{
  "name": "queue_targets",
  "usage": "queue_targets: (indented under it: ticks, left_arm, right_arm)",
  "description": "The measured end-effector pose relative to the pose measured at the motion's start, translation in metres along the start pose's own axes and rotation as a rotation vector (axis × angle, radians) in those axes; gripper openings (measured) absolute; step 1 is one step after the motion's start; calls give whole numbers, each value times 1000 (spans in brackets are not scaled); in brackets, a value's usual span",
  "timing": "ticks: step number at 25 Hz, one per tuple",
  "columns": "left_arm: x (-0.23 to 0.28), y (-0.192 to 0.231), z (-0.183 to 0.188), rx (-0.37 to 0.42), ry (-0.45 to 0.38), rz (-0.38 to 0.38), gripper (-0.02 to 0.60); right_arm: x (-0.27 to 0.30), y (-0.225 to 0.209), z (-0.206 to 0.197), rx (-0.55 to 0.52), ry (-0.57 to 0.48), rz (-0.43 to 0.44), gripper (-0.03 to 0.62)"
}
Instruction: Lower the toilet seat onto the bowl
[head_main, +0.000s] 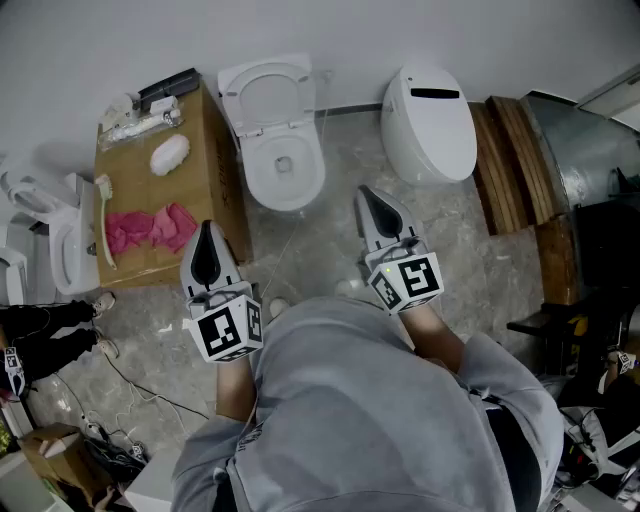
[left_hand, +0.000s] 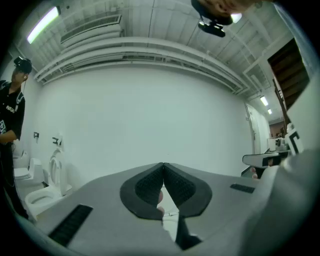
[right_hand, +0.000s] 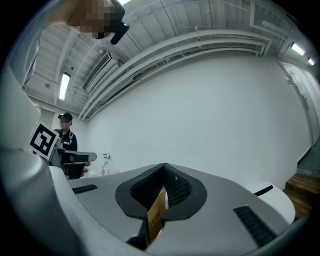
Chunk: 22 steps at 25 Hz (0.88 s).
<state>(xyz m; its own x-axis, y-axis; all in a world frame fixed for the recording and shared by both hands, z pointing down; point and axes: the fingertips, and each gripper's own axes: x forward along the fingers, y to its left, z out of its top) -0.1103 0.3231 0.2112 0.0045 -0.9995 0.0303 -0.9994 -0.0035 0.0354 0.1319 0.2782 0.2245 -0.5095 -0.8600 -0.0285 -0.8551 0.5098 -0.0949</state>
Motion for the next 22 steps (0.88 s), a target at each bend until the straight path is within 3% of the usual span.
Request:
queue_targets:
  ticks: [22]
  left_arm:
    - [-19, -29, 1, 15, 15, 25, 0]
  right_arm:
    - [-29, -15, 0, 23, 4, 26, -2]
